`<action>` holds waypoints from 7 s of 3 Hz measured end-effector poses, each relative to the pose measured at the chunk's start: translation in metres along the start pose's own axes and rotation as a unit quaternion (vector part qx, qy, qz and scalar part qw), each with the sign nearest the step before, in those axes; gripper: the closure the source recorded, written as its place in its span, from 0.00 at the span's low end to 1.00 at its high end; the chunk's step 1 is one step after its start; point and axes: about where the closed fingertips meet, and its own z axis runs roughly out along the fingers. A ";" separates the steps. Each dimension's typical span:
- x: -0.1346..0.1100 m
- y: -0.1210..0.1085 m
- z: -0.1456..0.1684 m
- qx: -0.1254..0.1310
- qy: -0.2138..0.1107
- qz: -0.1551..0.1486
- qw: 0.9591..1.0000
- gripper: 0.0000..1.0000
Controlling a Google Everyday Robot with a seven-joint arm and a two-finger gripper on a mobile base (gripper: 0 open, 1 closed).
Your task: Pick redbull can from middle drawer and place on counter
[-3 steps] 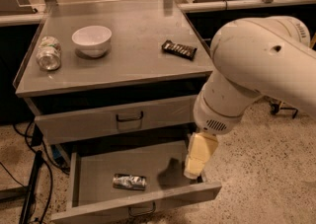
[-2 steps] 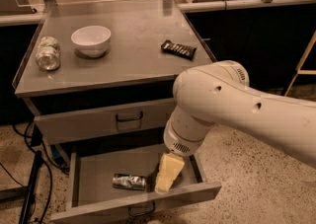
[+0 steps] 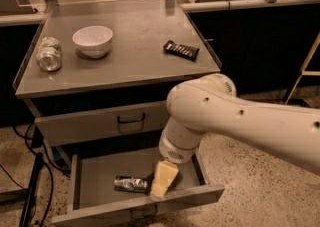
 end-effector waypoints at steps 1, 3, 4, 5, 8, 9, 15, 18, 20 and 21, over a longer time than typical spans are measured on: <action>-0.009 -0.003 0.053 -0.016 0.002 0.014 1.000 0.00; -0.019 -0.007 0.095 -0.033 -0.001 0.033 0.999 0.00; -0.023 -0.008 0.108 -0.033 -0.015 0.048 0.998 0.00; -0.037 -0.029 0.143 -0.033 -0.035 0.077 0.996 0.00; -0.079 -0.027 0.192 -0.053 -0.056 0.058 0.995 0.00; -0.076 -0.028 0.212 -0.054 -0.048 0.079 0.994 0.00; -0.048 -0.069 0.275 -0.035 -0.033 0.150 0.988 0.00; -0.082 -0.057 0.320 -0.051 -0.029 0.154 0.986 0.00; -0.067 -0.066 0.338 -0.036 -0.019 0.174 0.984 0.00; -0.062 -0.070 0.345 -0.031 -0.018 0.181 0.983 0.00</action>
Offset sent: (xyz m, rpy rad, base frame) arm 0.0253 0.0561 -0.1217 0.0300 0.1138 -0.0656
